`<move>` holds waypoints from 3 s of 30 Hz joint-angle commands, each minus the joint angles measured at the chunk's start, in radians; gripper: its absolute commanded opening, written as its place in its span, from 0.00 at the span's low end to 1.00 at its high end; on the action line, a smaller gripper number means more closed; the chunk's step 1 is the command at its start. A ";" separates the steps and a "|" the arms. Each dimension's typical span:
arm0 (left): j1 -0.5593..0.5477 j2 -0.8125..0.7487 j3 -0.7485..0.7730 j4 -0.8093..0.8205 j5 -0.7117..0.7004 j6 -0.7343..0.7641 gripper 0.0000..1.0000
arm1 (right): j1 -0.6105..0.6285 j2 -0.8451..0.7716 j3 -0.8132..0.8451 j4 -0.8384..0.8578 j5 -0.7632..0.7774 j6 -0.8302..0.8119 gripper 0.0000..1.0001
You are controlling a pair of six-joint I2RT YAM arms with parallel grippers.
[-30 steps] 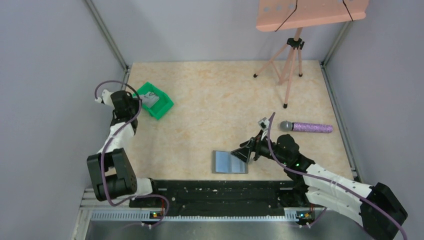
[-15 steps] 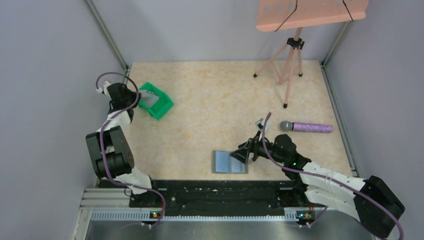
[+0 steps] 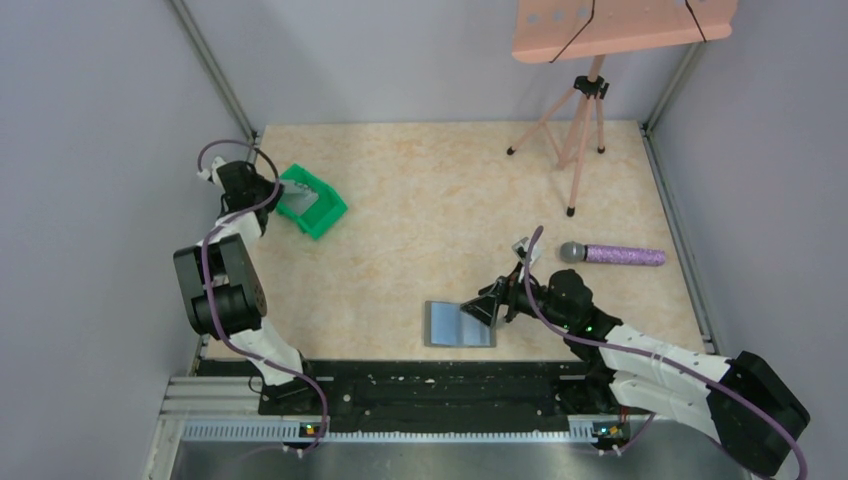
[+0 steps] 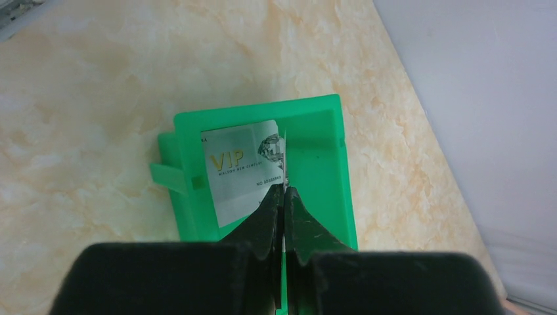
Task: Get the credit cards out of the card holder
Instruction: Place the credit card in the storage box, then remove the credit card from the card holder.
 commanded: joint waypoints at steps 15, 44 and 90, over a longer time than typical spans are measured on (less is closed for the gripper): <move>0.007 0.061 0.089 0.009 0.006 0.047 0.00 | -0.004 -0.018 0.002 -0.002 0.032 -0.032 0.86; 0.004 0.039 -0.021 0.100 -0.056 -0.055 0.20 | -0.005 0.008 0.022 -0.020 0.046 -0.048 0.86; -0.288 -0.417 -0.066 -0.526 0.125 0.148 0.52 | -0.005 0.068 0.172 -0.367 0.064 0.129 0.63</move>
